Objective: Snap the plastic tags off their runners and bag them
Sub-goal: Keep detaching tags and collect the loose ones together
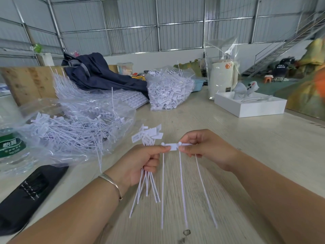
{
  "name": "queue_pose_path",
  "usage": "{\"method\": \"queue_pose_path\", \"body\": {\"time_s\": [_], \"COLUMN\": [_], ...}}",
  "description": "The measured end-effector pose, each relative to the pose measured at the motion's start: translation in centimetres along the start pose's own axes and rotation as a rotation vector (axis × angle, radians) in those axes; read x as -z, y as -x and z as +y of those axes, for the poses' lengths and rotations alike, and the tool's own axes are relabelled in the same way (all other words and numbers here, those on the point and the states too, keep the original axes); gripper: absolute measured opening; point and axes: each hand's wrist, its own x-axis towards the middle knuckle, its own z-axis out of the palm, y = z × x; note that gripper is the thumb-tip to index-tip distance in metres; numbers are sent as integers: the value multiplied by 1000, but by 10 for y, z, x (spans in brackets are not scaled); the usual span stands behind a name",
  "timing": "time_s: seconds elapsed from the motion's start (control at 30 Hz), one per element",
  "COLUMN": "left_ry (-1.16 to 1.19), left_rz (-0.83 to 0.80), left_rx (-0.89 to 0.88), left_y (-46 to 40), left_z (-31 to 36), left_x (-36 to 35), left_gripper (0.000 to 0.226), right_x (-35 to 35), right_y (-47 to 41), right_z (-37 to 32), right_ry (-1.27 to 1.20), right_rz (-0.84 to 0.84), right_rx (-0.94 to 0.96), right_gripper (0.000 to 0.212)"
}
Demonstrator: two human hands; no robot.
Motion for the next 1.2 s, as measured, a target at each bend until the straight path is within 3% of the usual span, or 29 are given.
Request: {"method": "queue_pose_path", "body": {"time_s": [0.13, 0.33, 0.53, 0.63, 0.83, 0.93, 1.1, 1.2], "left_ry": [55, 164, 298, 337, 361, 393, 347, 218], "left_rz": [12, -102, -270, -351, -358, -304, -49, 40], "left_rx": [-23, -55, -35, -12, 43, -8, -84, -72], "left_y": [0, 4, 8, 8, 7, 7, 3, 1], "left_z": [3, 6, 3, -1, -3, 0, 4, 5], "left_x": [1, 1, -8, -14, -12, -14, -10, -6], "left_gripper": [28, 32, 28, 38, 31, 32, 19, 12], "right_x": [1, 5, -4, -11, -12, -9, -3, -2], "right_y": [0, 2, 1, -1, 1, 1, -2, -1], "right_z": [0, -5, -6, -5, -8, -13, -11, -10], "right_ry": [-24, -121, -367, -466, -373, -346, -288, -214], "right_rz": [6, 26, -132, -200, -196, -112, 151, 189], "right_rx": [-39, -64, -52, -85, -80, -61, 4, 18], "right_gripper": [14, 29, 27, 45, 33, 35, 5, 12]}}
